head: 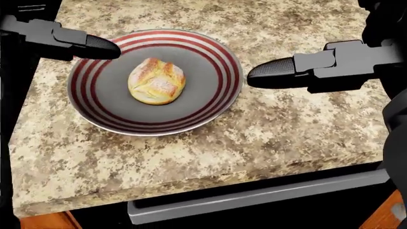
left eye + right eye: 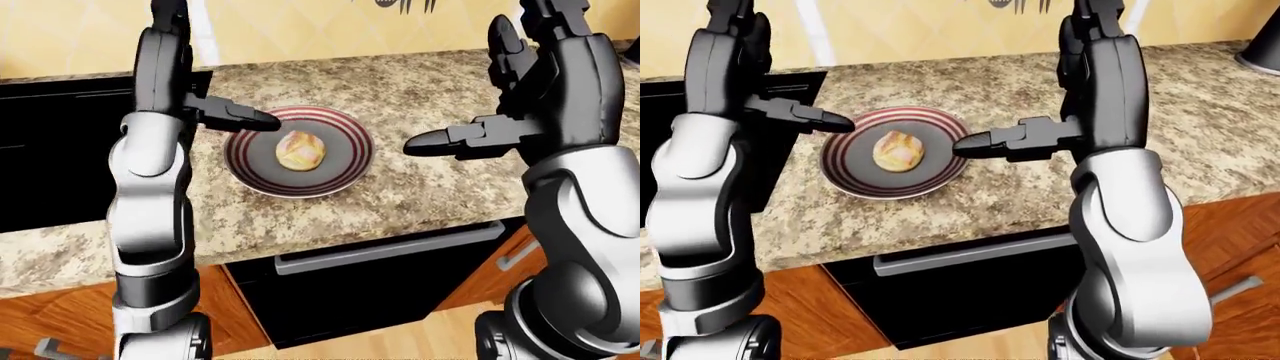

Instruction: Place the pastries on the plates.

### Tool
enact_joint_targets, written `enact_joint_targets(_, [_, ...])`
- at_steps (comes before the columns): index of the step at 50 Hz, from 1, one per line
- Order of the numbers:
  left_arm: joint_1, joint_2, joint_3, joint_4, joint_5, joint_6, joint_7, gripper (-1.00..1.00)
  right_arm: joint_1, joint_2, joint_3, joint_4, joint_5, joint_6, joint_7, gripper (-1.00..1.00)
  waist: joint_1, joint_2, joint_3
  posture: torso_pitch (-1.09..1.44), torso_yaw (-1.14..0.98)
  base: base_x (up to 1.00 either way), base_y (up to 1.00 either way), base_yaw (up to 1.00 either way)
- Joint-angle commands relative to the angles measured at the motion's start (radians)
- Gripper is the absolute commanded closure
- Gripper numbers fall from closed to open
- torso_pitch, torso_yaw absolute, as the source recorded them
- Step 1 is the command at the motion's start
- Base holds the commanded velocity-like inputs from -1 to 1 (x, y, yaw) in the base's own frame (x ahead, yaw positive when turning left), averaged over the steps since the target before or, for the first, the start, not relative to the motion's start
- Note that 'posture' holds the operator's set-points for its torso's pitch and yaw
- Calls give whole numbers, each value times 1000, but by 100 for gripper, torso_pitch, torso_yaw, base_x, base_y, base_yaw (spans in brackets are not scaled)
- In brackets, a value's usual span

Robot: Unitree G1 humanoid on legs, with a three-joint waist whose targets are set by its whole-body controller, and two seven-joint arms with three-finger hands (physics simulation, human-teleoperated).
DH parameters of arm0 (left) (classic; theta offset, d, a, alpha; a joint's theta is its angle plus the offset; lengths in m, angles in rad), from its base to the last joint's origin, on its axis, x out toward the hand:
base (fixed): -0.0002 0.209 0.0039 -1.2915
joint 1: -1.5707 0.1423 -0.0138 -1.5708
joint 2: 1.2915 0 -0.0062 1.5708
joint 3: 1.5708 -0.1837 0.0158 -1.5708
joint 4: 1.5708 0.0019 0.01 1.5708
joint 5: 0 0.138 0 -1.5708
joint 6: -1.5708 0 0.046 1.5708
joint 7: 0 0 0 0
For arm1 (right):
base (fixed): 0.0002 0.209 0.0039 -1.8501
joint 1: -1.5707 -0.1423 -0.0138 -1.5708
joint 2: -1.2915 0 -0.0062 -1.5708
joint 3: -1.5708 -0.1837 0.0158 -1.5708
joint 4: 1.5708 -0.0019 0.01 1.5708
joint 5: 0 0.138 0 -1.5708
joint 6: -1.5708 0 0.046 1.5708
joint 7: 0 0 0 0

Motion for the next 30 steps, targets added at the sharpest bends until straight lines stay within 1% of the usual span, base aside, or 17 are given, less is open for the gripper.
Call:
enact_joint_targets(1, [-15, 33, 26, -72, 1, 31, -11, -100, -14, -10, -4, -10, -8, -43, 6, -100, 1, 2, -24, 0, 0, 0, 0, 0])
enact_joint_targets(7, [26, 93, 68, -200, -8, 115, -40, -100, 12, -3, -1, 3, -26, -78, 12, -100, 2, 3, -24, 0, 0, 0, 0, 0])
enact_joint_targets(17, [111, 184, 168, -350, -41, 206, -65, -100, 39, -17, -36, -8, -34, -88, 24, -100, 4, 6, -24, 0, 0, 0, 0, 0])
enact_joint_targets(23, [177, 219, 224, -379, -70, 207, -56, -100, 73, -32, -60, -4, -27, -115, 22, -100, 5, 8, -24, 0, 0, 0, 0, 0])
enact_joint_targets(24, [184, 224, 238, -381, -78, 206, -52, -100, 79, -33, -61, -3, -26, -121, 21, -100, 5, 9, -24, 0, 0, 0, 0, 0])
enact_joint_targets(30, [237, 258, 283, -418, -104, 223, -46, -100, 92, -43, -69, 1, -25, -133, 17, -100, 3, 12, -23, 0, 0, 0, 0, 0])
